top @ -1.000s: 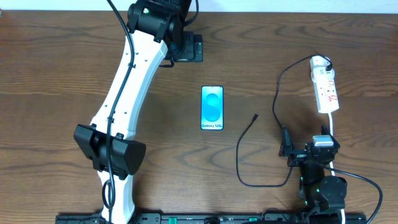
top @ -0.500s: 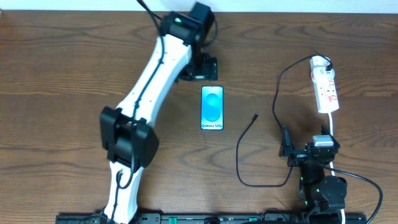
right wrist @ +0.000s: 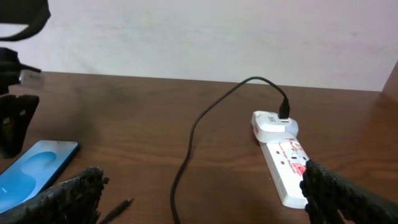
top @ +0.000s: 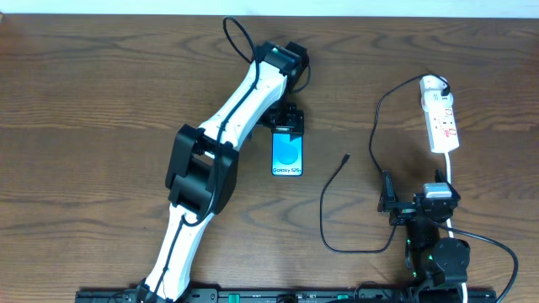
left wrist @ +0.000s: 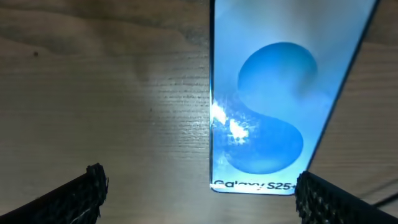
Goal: Plug charger to phone and switch on socket
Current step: 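Lower the left gripper down onto the phone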
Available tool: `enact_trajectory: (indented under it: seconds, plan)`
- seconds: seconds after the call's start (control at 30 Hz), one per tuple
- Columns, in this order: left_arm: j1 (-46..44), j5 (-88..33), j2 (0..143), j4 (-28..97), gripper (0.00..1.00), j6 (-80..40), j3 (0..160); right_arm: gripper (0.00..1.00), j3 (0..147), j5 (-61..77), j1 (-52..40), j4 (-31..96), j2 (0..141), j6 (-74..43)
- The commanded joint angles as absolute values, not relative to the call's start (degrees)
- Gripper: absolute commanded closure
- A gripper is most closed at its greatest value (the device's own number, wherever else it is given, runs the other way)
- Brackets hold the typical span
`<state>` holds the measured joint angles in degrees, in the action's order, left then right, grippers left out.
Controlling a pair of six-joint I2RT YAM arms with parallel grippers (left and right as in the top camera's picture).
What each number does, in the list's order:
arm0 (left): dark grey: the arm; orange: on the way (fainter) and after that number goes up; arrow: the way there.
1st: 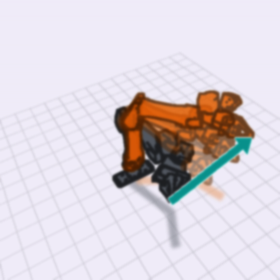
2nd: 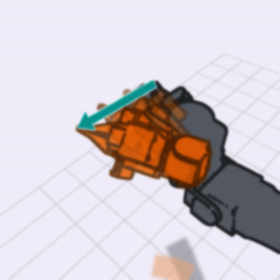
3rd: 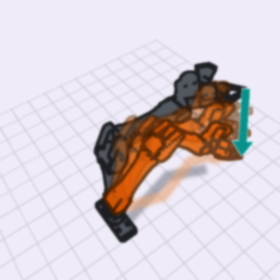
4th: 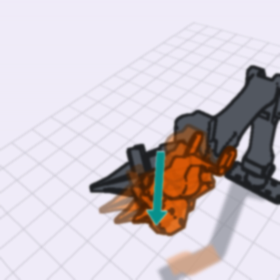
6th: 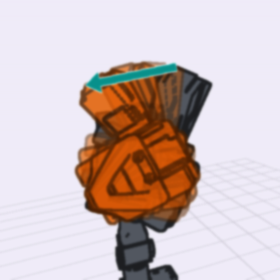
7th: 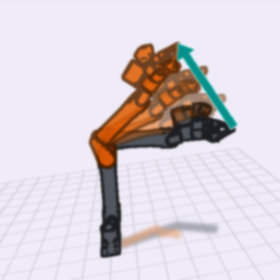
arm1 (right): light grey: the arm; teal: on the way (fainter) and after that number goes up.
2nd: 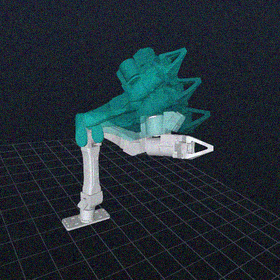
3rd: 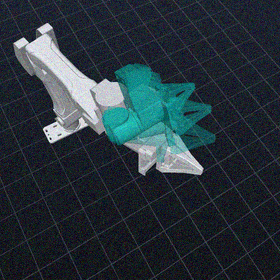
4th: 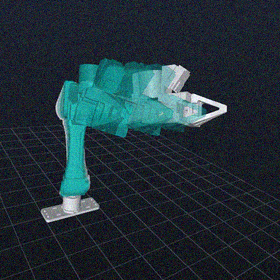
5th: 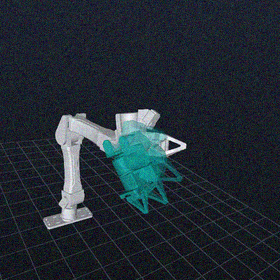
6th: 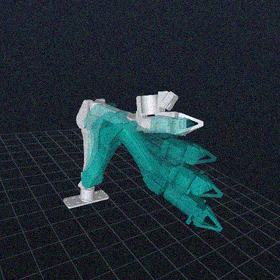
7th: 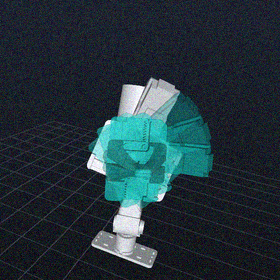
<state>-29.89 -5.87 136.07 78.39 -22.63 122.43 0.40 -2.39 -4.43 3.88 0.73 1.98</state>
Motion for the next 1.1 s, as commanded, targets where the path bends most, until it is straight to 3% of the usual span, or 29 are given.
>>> enact_trajectory:
  seconds: [0.0, 0.5, 0.83, 1.07]
  plan:
    - [-29.9, -7.0, 136.9, 78.1, 0.02, -21.5, 121.8, 0.01, 0.3, -2.8, -4.7, 4.1, 0.5, 2.4]
    - [-30.4, -10.9, 135.2, 83.3, 0.02, -22.8, 121.8, 0.01, 0.3, -2.8, -4.7, 4.1, 0.5, 2.4]
    - [-34.6, -3.2, 124.5, 85.3, 0.02, -23.3, 120.3, 0.01, 0.3, -2.8, -4.7, 4.1, 0.5, 2.4]
    - [-35.4, -5.5, 121.0, 75.8, 0.02, -23.7, 109.9, 0.01, 0.3, -2.8, -4.7, 4.1, 0.5, 2.4]
